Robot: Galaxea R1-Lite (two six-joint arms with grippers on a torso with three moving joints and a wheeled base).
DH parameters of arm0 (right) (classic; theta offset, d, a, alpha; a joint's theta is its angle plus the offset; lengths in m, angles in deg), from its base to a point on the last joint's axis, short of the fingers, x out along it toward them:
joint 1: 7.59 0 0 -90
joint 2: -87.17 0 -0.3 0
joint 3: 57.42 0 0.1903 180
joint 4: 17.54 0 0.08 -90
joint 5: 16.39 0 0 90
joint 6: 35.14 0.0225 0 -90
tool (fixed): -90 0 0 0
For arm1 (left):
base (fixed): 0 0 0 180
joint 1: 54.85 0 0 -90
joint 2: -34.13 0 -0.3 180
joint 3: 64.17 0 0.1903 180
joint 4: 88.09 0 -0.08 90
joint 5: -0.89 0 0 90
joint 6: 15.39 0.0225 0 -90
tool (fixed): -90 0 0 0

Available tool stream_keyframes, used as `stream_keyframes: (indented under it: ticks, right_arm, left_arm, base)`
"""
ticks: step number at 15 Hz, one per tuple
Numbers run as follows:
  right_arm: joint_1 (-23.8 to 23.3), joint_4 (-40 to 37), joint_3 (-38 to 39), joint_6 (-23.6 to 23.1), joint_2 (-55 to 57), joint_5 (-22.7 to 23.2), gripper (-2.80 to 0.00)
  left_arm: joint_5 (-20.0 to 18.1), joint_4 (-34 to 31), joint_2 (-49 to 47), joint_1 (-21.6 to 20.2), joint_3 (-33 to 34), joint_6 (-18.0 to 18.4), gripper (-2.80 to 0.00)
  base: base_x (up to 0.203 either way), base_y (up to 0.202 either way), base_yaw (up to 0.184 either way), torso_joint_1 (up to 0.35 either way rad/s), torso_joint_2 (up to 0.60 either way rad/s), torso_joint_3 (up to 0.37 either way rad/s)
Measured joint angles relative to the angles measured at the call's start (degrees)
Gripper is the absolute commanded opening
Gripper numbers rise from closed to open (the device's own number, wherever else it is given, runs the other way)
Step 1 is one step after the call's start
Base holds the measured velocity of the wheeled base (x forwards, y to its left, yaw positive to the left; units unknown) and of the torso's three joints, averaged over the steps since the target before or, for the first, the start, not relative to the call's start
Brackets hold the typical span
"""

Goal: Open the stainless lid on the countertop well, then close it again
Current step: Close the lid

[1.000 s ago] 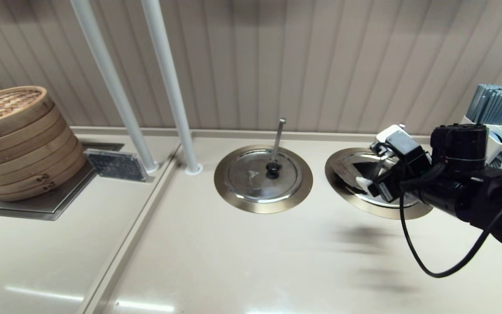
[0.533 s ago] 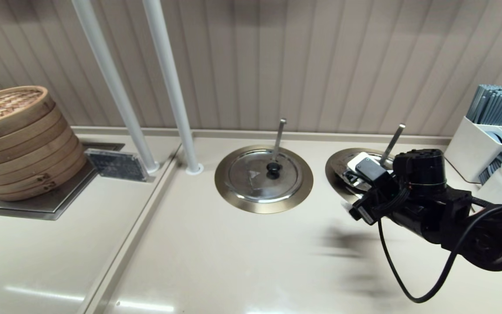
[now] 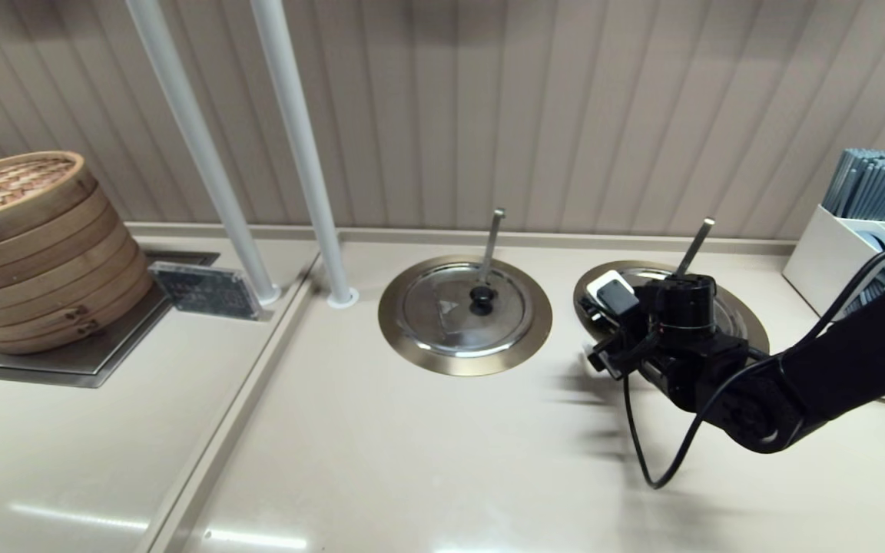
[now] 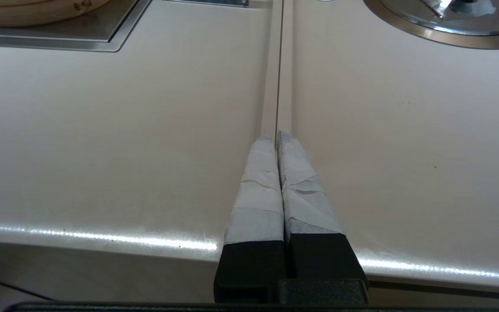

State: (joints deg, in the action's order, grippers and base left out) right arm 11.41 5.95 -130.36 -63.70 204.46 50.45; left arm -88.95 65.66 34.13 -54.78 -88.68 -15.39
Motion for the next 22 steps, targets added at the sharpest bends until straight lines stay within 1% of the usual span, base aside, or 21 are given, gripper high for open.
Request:
stream_keyframes:
  ticks: [4,7,17,19,22]
  right_arm:
    - [-1.1,1.5,-3.7,1.6,3.1,-0.4,0.00]
    - [-3.0,1.5,-5.8,2.1,3.6,-0.5,0.00]
    - [-5.9,1.8,-8.4,1.9,1.7,-0.6,0.00]
    - [-7.4,1.7,-9.5,1.7,1.5,-0.6,0.00]
    - [-11.9,1.5,-12.6,0.8,1.0,-0.6,0.00]
  left_arm:
    - [0.0,0.0,0.0,0.0,0.0,0.0,-2.80]
    - [0.0,0.0,0.0,0.0,0.0,0.0,-2.80]
    - [0.0,0.0,0.0,0.0,0.0,0.0,-2.80]
    - [0.0,0.0,0.0,0.0,0.0,0.0,-2.80]
    - [0.0,0.0,0.0,0.0,0.0,0.0,-2.80]
  base:
    - [0.000,0.000,0.000,0.000,0.00,0.000]
    - [0.000,0.000,0.000,0.000,0.00,0.000]
    - [0.000,0.000,0.000,0.000,0.00,0.000]
    - [0.000,0.000,0.000,0.000,0.00,0.000]
    - [0.000,0.000,0.000,0.000,0.00,0.000]
